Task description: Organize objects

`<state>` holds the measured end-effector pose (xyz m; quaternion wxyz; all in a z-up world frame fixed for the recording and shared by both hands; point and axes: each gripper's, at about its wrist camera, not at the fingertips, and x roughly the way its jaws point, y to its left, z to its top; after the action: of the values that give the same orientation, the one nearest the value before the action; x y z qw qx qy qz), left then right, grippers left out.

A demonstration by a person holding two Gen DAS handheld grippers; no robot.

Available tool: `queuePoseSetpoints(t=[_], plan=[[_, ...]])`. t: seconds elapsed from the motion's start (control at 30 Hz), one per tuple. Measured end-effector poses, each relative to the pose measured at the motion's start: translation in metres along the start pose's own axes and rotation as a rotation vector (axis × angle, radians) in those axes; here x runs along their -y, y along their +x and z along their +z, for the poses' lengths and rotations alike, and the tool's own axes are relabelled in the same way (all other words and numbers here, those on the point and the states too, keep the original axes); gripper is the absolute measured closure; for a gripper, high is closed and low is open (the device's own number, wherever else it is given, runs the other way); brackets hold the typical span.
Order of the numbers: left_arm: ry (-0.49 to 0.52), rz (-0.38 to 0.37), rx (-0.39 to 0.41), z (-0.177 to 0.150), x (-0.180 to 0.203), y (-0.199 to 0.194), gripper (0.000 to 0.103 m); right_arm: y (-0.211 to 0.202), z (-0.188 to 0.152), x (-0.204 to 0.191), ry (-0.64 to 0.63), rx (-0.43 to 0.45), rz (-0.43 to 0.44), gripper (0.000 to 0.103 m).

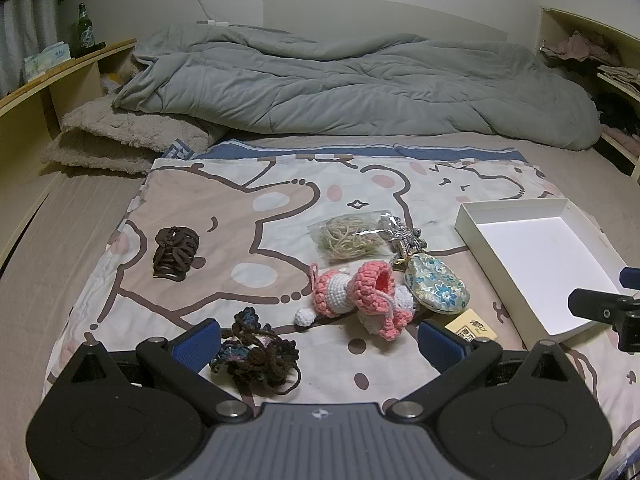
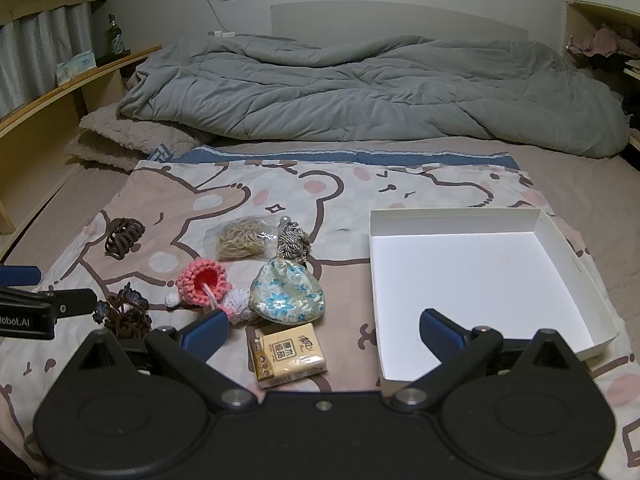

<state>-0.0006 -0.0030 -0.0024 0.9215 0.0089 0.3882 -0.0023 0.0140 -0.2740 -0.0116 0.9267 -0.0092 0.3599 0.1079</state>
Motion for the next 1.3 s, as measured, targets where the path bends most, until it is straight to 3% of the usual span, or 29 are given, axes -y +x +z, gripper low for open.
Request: queuePoseSetpoints(t=[1.3], plan=[[0.015, -0.015, 0.000, -0.0006, 0.0030, -0.0003, 0.000, 0.0015, -0.0018, -0.0021, -0.001, -0.002, -0.004, 0.000]])
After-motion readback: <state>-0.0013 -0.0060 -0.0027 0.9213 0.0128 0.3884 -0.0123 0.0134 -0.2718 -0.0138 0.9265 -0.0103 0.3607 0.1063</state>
